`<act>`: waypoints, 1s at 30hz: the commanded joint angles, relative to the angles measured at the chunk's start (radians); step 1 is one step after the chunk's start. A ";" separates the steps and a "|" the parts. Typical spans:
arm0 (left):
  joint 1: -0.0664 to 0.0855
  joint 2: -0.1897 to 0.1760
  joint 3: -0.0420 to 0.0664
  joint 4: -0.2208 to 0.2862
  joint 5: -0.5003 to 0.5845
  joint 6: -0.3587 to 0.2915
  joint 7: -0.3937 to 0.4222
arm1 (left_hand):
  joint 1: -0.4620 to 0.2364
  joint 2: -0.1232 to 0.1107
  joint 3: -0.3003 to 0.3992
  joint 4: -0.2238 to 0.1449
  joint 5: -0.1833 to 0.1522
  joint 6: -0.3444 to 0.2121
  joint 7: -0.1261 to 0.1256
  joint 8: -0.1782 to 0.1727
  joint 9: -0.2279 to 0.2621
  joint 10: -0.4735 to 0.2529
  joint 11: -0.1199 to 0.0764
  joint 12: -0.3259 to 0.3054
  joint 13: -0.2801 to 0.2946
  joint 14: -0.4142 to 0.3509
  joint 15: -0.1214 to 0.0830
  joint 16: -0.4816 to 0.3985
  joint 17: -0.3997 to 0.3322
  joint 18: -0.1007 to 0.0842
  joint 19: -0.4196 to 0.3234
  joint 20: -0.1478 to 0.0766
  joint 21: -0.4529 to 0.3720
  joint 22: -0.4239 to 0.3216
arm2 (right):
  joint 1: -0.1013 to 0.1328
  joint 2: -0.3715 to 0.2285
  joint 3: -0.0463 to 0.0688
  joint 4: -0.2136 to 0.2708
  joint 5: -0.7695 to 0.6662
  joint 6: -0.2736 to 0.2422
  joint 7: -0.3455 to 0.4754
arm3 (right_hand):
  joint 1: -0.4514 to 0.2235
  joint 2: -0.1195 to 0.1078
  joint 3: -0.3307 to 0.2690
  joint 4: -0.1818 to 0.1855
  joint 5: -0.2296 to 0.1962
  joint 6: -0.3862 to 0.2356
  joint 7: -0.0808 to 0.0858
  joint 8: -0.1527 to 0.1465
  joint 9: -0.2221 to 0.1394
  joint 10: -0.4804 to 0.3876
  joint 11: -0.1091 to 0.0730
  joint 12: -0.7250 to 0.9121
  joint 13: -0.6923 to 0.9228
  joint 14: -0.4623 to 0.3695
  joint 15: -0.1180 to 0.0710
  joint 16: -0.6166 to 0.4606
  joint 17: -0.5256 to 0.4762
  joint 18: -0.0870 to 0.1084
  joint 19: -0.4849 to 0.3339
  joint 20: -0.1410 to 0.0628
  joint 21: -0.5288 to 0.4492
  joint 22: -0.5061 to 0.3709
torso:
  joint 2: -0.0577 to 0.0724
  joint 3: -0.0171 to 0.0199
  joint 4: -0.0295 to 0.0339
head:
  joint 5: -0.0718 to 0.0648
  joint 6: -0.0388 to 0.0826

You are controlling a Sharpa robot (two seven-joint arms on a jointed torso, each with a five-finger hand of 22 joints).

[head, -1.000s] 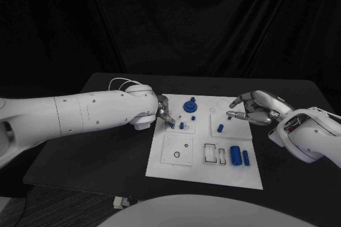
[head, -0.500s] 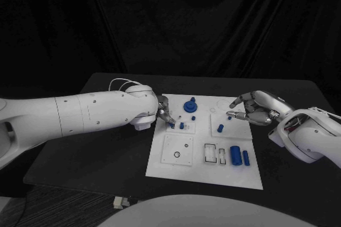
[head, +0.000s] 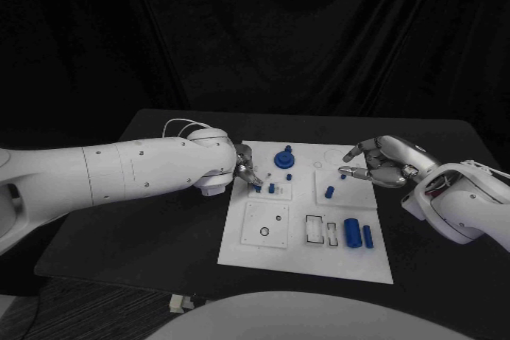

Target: Assemble the parts on the task board

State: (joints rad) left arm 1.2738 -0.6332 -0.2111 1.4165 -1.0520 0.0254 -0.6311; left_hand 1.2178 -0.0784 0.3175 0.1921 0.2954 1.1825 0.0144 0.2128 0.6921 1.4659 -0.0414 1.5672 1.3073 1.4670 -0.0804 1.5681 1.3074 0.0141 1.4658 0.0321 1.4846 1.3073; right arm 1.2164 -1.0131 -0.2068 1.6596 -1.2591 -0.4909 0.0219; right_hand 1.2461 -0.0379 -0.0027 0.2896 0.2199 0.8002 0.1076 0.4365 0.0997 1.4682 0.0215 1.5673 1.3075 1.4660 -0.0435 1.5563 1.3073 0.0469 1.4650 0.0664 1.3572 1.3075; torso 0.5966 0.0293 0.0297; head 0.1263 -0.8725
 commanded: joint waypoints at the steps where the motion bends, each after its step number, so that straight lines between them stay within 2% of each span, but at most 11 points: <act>1: -0.007 0.001 -0.002 0.005 0.003 0.024 0.013 | -0.003 0.003 0.001 -0.003 -0.001 -0.009 0.001 -0.007 0.001 0.105 -0.004 0.004 0.264 0.104 -0.002 0.003 0.263 0.013 0.023 -0.001 -0.004 0.227 | -0.002 0.000 0.001 0.001 -0.002 -0.001 -0.013 | 0.008 0.001 -0.001 -0.002 0.004 0.004 0.000 -0.004 -0.001 0.103 0.004 0.004 0.263 0.097 0.003 -0.003 0.236 0.007 -0.001 0.003 -0.004 0.191 | 0.000 0.0000 0.0000 | 0.002 0.000; 5: -0.007 -0.001 -0.002 0.006 0.003 0.026 0.013 | 0.001 0.005 0.004 -0.010 0.010 -0.010 0.001 -0.007 0.004 0.105 -0.004 0.004 0.264 0.104 -0.002 0.003 0.263 0.014 0.022 -0.001 -0.006 0.226 | -0.003 0.001 0.001 0.000 -0.002 0.000 -0.014 | 0.008 0.001 -0.001 -0.002 0.004 0.004 0.000 -0.004 -0.001 0.103 0.004 0.004 0.263 0.097 0.003 -0.003 0.235 0.007 -0.001 0.003 -0.004 0.191 | 0.000 -0.0001 -0.0001 | 0.002 0.000; 11: -0.007 -0.006 -0.002 0.006 0.003 0.027 0.013 | 0.011 0.002 0.011 -0.031 0.056 -0.012 0.001 -0.007 0.011 0.105 -0.004 0.004 0.264 0.104 -0.002 0.003 0.263 0.014 0.021 0.000 -0.008 0.226 | -0.003 0.001 0.001 0.000 -0.002 0.001 -0.015 | 0.008 0.001 -0.001 -0.002 0.004 0.004 0.000 -0.004 -0.001 0.103 0.004 0.004 0.263 0.097 0.003 -0.003 0.235 0.007 -0.001 0.003 -0.004 0.191 | 0.000 -0.0002 0.0000 | 0.002 0.000; 30: -0.008 -0.006 -0.002 0.004 0.003 -0.002 0.037 | 0.028 -0.005 0.022 -0.059 0.073 -0.008 -0.002 0.002 0.024 0.105 -0.005 0.004 0.264 0.104 -0.002 0.003 0.263 0.016 0.014 0.000 -0.016 0.223 | -0.003 0.001 0.001 0.000 -0.002 0.004 -0.018 | 0.009 0.001 -0.002 -0.002 0.005 0.004 0.000 -0.004 -0.001 0.103 0.004 0.004 0.263 0.097 0.003 -0.004 0.234 0.008 -0.001 0.003 -0.006 0.190 | 0.000 -0.0002 -0.0001 | 0.002 0.000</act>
State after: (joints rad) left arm 1.2718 -0.6415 -0.2111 1.4205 -1.0524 0.0294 -0.6157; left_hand 1.2362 -0.0817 0.3111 0.1679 0.3653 1.1754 0.0148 0.2091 0.7148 1.4682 -0.0392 1.5672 1.3079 1.4670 -0.0803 1.5681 1.3074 0.0141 1.4658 0.0321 1.4736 1.3073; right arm 1.2159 -1.0115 -0.2069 1.6581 -1.2591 -0.4900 0.0204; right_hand 1.2461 -0.0379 -0.0027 0.2896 0.2198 0.8002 0.1076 0.4365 0.0999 1.4682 0.0215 1.5673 1.3073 1.4660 -0.0435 1.5563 1.3073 0.0470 1.4650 0.0664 1.3572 1.3073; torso 0.5964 0.0291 0.0296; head 0.1278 -0.8725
